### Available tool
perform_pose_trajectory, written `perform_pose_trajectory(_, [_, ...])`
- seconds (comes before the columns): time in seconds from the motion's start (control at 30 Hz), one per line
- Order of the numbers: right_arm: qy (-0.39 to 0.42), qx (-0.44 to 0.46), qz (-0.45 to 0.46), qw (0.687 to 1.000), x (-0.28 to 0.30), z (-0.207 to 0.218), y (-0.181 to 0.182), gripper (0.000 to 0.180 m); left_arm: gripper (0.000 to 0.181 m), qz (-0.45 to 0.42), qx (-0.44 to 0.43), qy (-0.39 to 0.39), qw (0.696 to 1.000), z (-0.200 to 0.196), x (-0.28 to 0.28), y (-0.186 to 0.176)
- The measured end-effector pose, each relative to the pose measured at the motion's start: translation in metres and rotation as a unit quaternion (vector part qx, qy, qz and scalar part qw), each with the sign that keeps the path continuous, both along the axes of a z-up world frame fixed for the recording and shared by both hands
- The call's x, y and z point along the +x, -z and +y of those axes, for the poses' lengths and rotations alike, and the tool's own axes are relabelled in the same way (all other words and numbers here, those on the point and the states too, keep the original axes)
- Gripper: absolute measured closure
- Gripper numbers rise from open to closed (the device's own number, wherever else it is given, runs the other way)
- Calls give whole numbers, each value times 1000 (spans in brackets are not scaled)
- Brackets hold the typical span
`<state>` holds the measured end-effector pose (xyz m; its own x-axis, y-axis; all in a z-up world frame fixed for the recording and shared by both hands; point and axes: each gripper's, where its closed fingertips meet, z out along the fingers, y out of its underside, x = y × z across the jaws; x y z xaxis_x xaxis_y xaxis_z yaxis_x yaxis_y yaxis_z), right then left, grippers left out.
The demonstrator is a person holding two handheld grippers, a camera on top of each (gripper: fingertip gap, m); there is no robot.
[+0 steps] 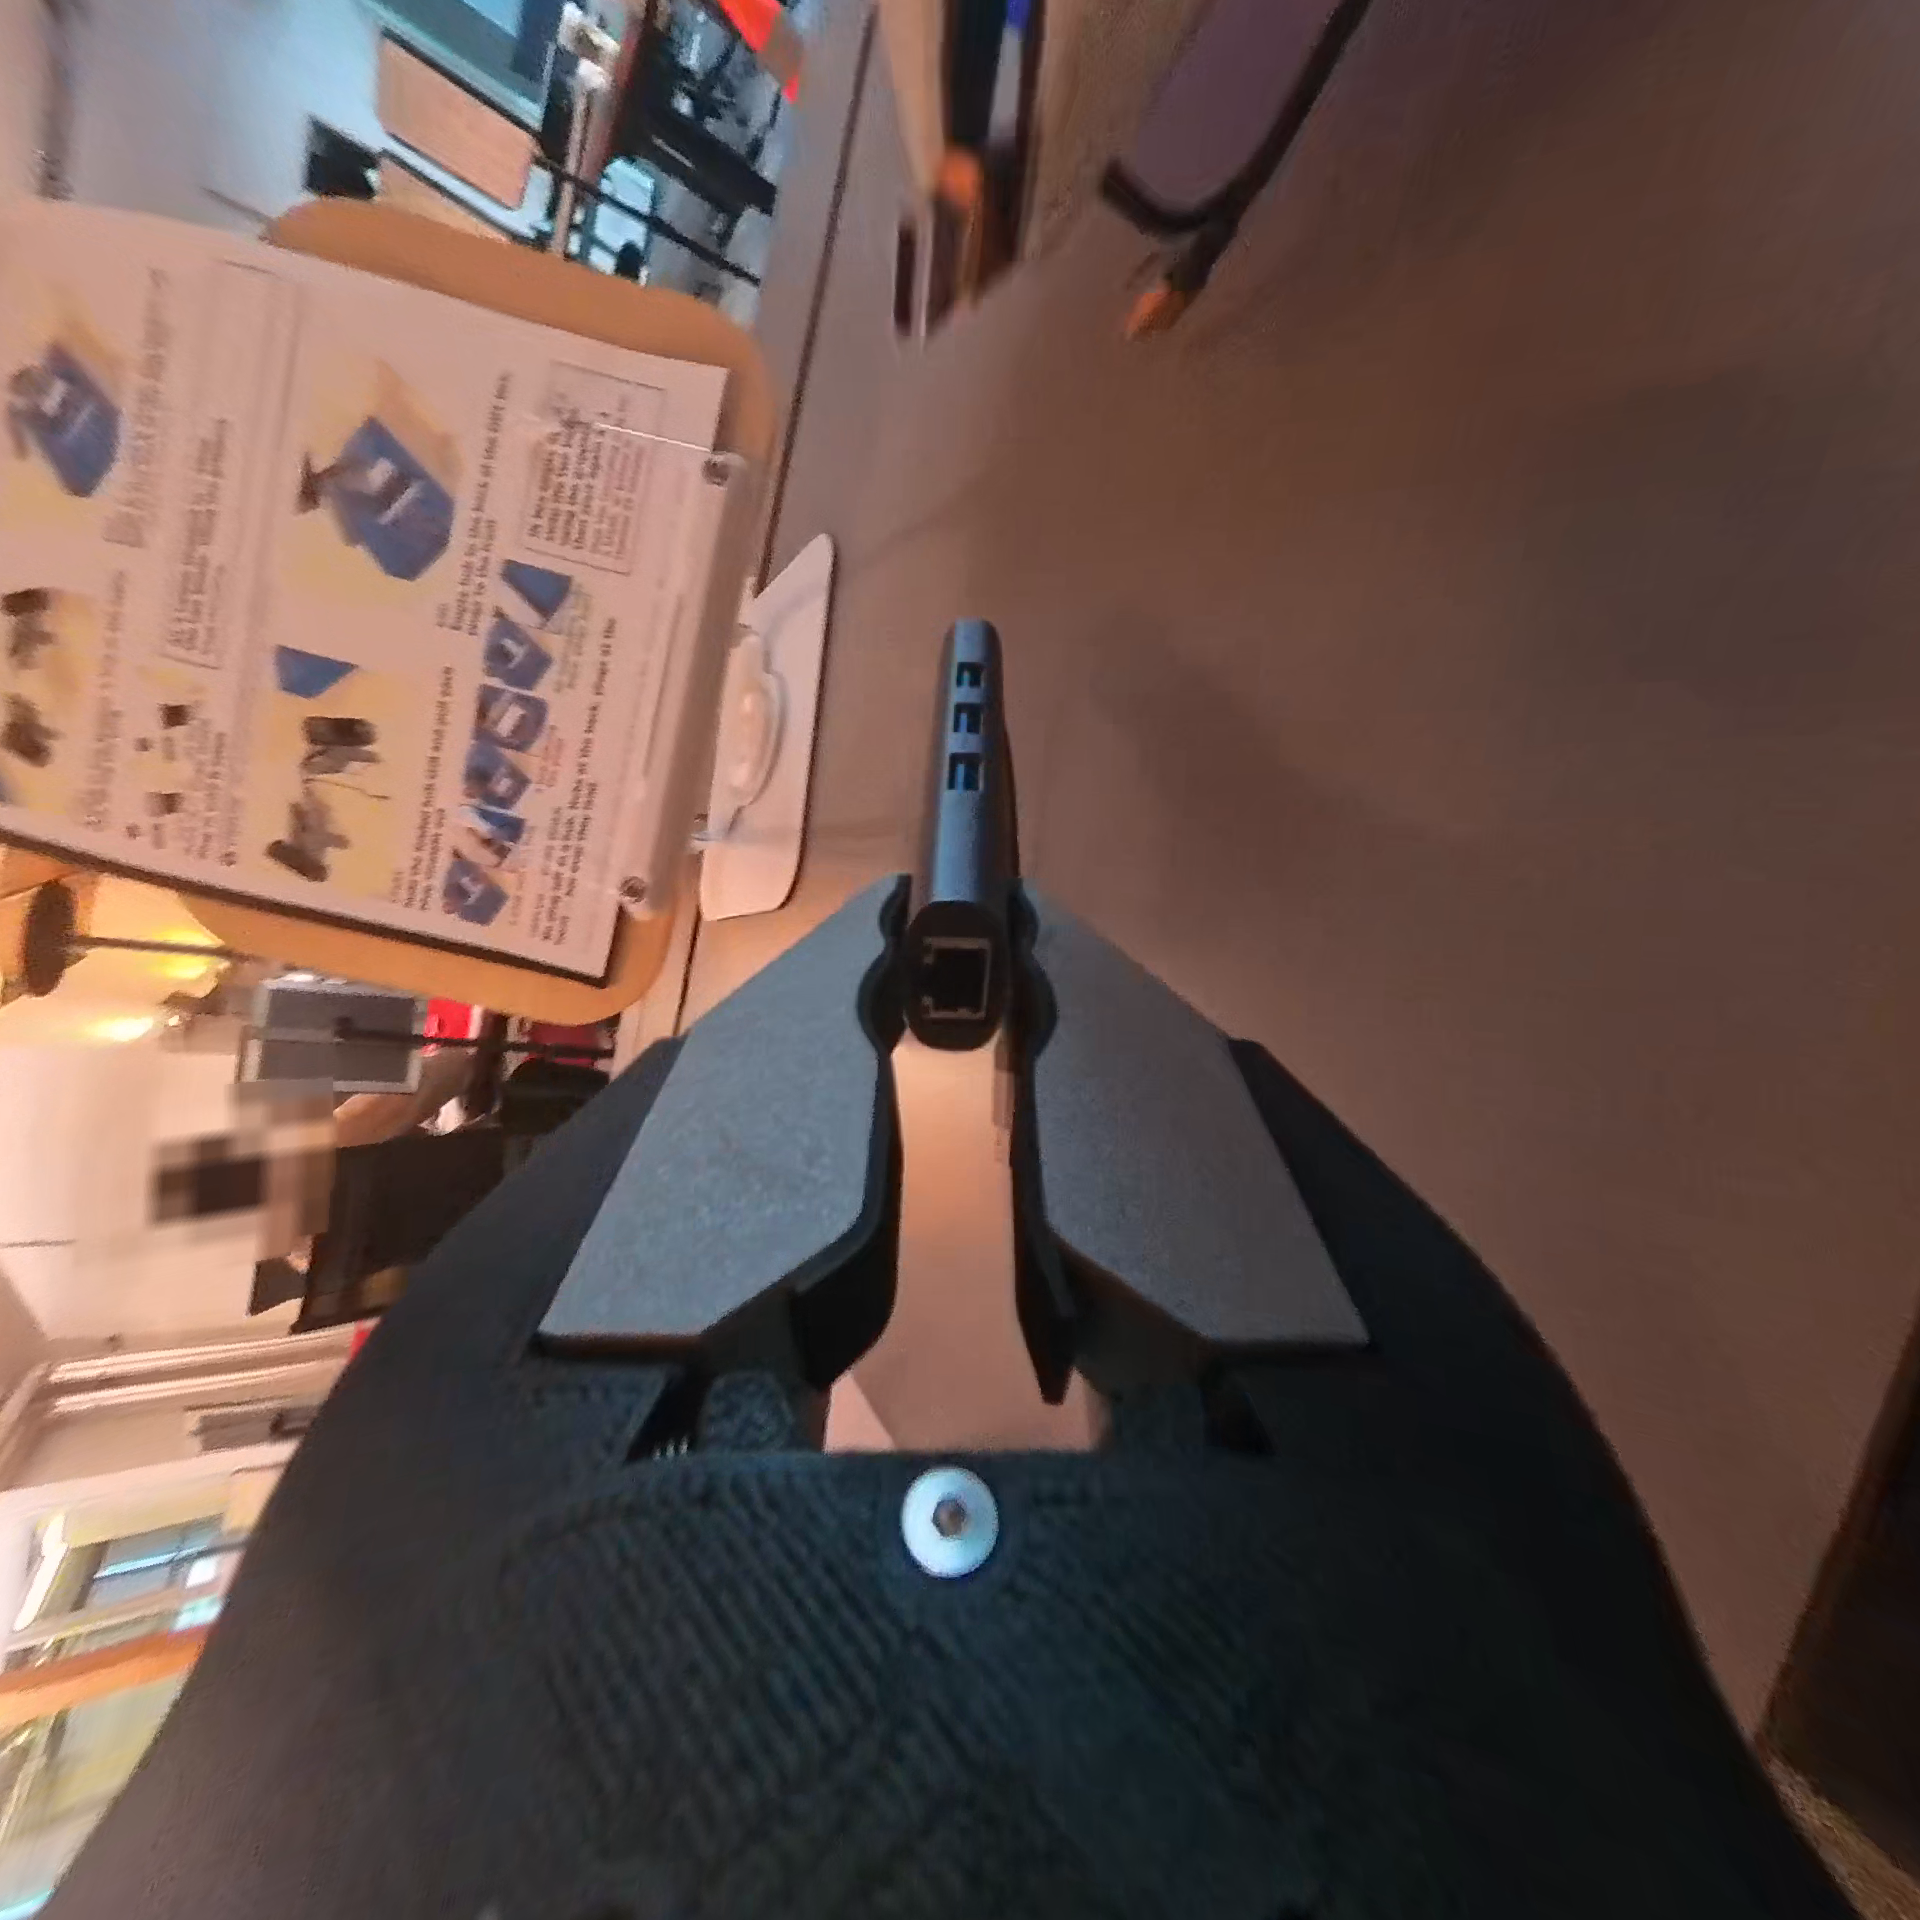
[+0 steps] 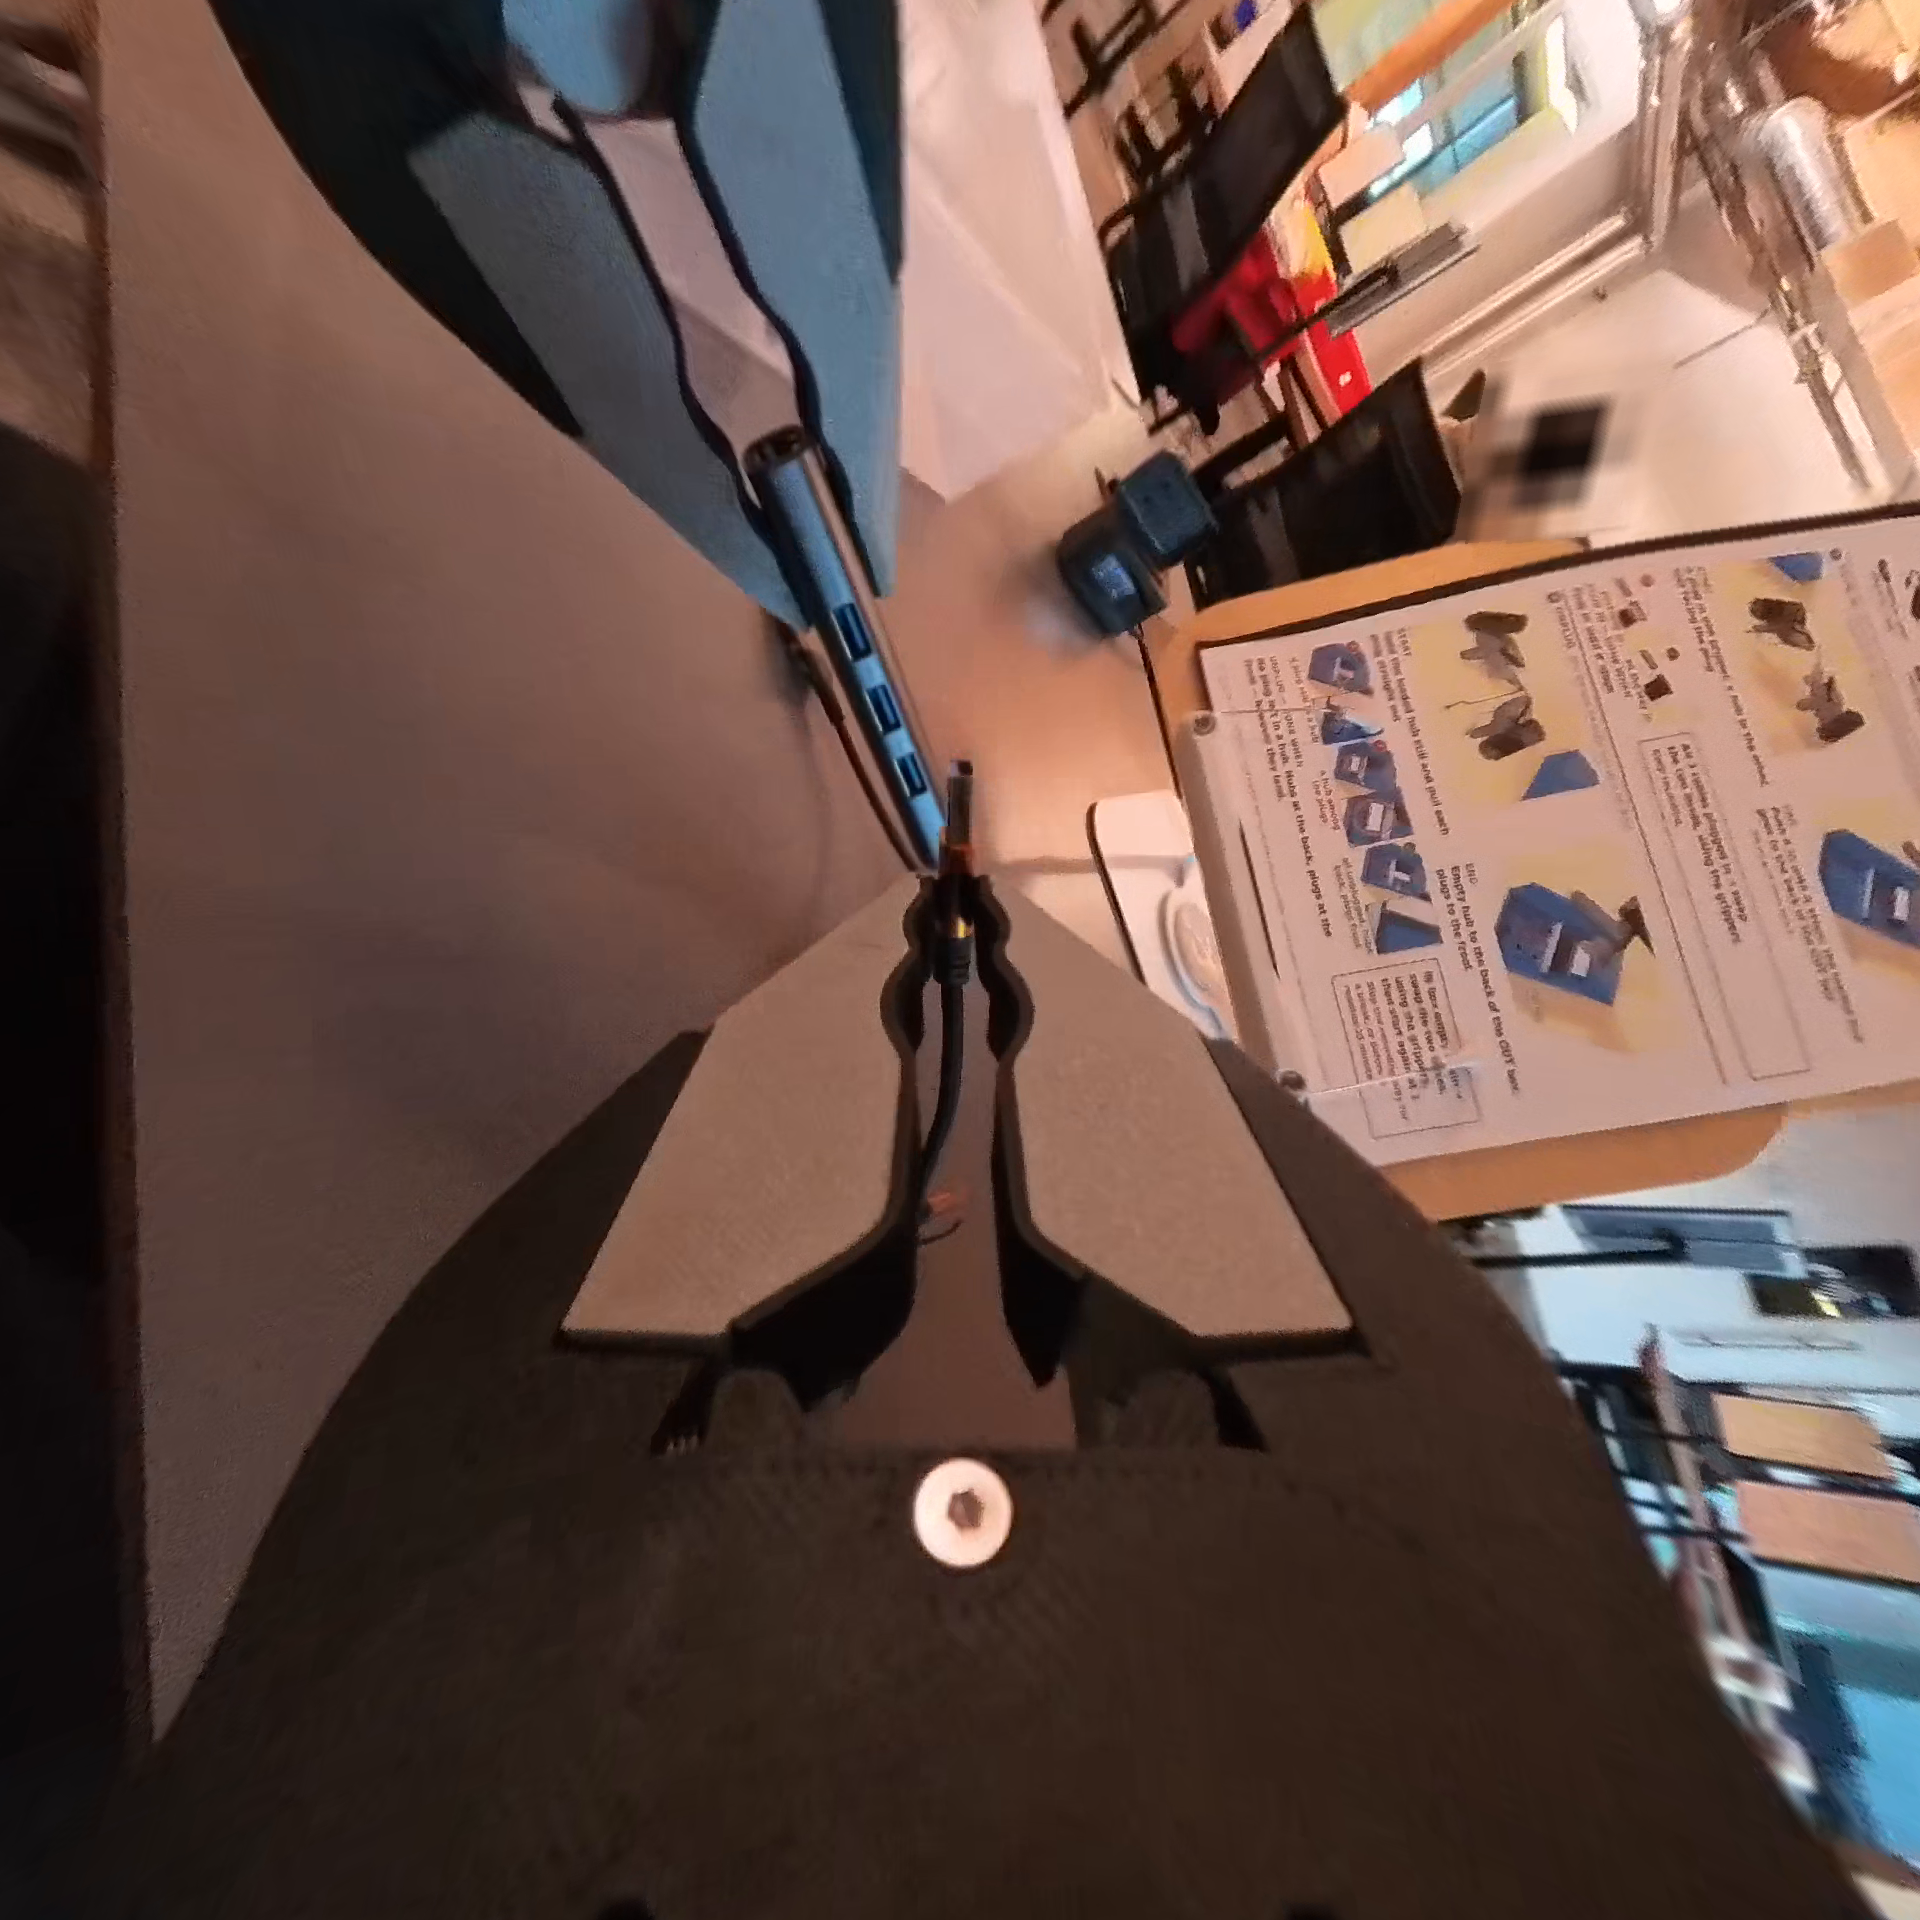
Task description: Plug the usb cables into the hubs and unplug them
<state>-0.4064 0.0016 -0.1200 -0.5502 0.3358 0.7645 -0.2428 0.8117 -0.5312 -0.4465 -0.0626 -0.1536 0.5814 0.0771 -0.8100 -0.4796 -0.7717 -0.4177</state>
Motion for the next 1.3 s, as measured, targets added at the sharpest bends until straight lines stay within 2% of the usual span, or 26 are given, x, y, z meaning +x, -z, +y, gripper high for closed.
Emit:
perform_pose_trajectory(0.17, [36,12,-7,999,-16,-10,17,176,167,-35,35,63,997,17,28,-8])
perform_pose_trajectory(0.27, [24,11,-16,1000,-14,-11,21,176,167,-26,69,84,994,20,39,-23])
perform_pose_trajectory(0.47, [-4,-65,-34,997,-10,-28,13,177,167,-17,158,155,975,31,64,-53])
perform_pose_trajectory(0.67, [-19,-28,-14,999,-7,-23,13,176,167,7,119,176,977,24,58,-40])
perform_pose_trajectory(0.83, [-62,10,-26,998,17,-17,9,176,168,-53,178,311,932,12,83,-40])
perform_pose_trajectory(1.03, [-60,95,-38,993,32,-16,20,176,167,-62,181,334,923,4,85,-41])
perform_pose_trajectory(1.2, [-94,76,-140,983,51,-28,33,176,167,-86,171,333,923,6,86,-35])
perform_pose_trajectory(1.3, [-75,59,-185,978,45,-23,37,176,167,-88,162,303,935,12,77,-29])
